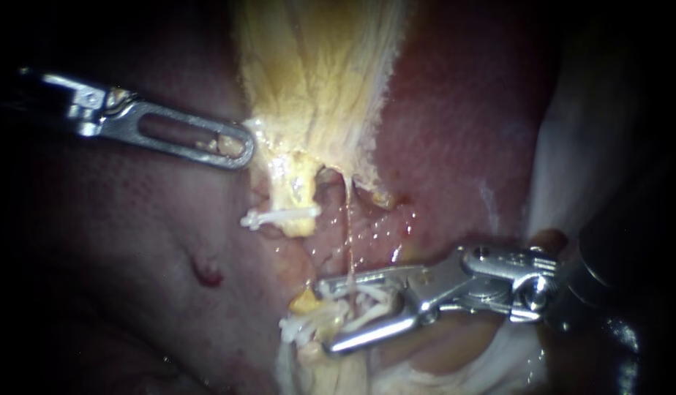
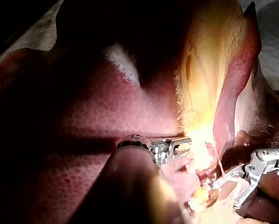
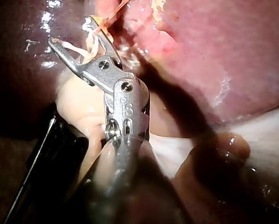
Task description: Clipping first clip right tube
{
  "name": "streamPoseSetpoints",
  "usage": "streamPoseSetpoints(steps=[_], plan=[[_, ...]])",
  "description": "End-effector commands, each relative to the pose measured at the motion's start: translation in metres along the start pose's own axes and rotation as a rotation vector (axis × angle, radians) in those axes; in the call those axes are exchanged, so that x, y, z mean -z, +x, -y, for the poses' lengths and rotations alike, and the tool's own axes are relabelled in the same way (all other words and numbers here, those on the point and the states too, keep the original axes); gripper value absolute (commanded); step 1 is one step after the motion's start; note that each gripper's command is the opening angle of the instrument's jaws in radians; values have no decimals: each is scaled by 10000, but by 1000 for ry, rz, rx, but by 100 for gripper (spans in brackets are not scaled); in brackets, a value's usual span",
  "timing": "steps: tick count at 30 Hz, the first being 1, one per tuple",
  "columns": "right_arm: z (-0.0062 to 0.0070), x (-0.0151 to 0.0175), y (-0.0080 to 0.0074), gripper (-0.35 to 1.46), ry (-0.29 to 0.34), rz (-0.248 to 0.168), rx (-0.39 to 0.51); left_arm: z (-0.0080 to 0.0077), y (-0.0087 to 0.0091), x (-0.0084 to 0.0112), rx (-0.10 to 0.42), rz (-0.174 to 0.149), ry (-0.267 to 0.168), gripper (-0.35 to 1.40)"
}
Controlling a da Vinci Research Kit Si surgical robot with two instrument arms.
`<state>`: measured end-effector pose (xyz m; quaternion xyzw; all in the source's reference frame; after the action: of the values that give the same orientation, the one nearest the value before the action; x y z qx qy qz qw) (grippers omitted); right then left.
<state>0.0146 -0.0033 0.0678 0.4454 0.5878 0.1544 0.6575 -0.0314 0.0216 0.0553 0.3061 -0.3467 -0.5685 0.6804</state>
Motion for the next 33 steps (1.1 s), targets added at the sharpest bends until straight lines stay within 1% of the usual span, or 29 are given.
streamPoseSetpoints(steps=[1, 5, 9, 14, 19, 22, 26, 29, 30, 33], plan=[[1, 0, 0, 48, 9, 5, -4, 0, 0, 0, 0, 0, 0, -35], [3, -1, 1, 47, 17, 2, -8, 0, 0, 0, 0, 0, 0, -35], [1, 0, 1, 43, 17, 2, -9, -1, 0, 0, 0, 0, 0, -35], [-4, 6, -2, 30, 18, 3, -9, -1, 0, -1, 0, 0, 0, -35], [-10, 12, -5, 22, 20, 3, -20, -2, 0, -1, 0, 0, 0, -35], [-12, 16, -6, 13, 21, 4, -26, -2, 0, -1, 0, 0, 0, -35], [-11, 18, -7, -4, 22, 6, -61, -2, 0, -1, 0, 0, 0, -35], [-8, 20, -7, -29, 24, 7, -85, -2, 0, -1, 0, 0, 0, -35], [-6, 21, -7, -35, 25, 8, -103, -2, 0, -1, 0, 0, 0, -35], [-5, 22, -6, -35, 26, 8, -121, -2, 0, -1, 0, 0, 0, -35]])
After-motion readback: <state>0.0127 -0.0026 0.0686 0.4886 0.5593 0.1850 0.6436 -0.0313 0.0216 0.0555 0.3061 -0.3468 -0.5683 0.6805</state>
